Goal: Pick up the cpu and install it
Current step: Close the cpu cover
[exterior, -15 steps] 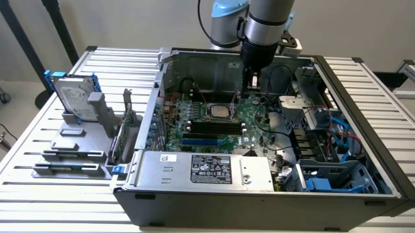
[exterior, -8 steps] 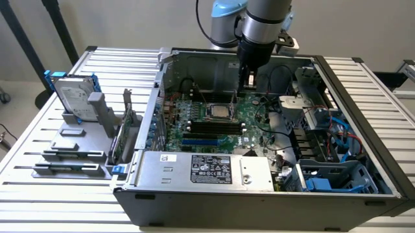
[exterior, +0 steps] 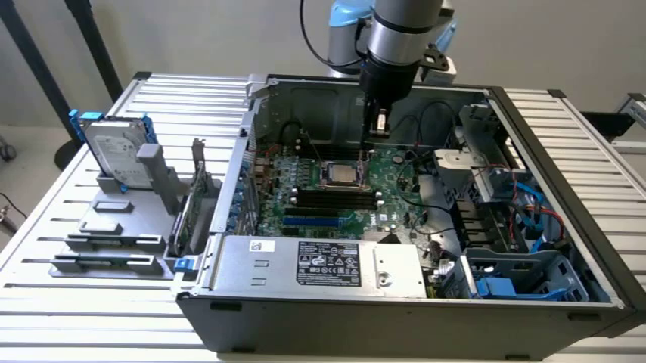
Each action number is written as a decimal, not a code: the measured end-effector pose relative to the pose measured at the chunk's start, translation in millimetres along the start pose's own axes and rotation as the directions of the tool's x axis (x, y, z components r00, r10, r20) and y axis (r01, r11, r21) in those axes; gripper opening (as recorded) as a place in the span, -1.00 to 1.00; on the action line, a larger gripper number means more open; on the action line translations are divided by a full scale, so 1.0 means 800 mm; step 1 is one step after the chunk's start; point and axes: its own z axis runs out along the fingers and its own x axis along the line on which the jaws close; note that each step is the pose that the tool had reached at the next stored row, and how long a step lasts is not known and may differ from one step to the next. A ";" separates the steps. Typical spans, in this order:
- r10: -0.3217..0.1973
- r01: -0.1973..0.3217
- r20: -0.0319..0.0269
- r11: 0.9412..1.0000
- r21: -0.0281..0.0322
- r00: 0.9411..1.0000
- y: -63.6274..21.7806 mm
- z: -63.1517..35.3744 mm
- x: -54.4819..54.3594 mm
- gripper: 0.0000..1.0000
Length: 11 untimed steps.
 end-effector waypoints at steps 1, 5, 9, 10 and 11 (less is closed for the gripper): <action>0.000 0.000 0.000 1.000 0.002 1.000 -0.003 0.000 0.000 -0.79; 0.000 0.000 0.000 1.000 0.003 1.000 -0.006 -0.017 0.001 -0.79; 0.000 0.000 0.000 1.000 -0.004 1.000 -0.004 -0.025 0.002 -0.79; -0.001 0.001 -0.001 1.000 -0.012 1.000 -0.003 -0.025 0.002 -0.79; -0.002 0.002 -0.001 1.000 -0.021 1.000 -0.002 -0.025 0.002 -0.79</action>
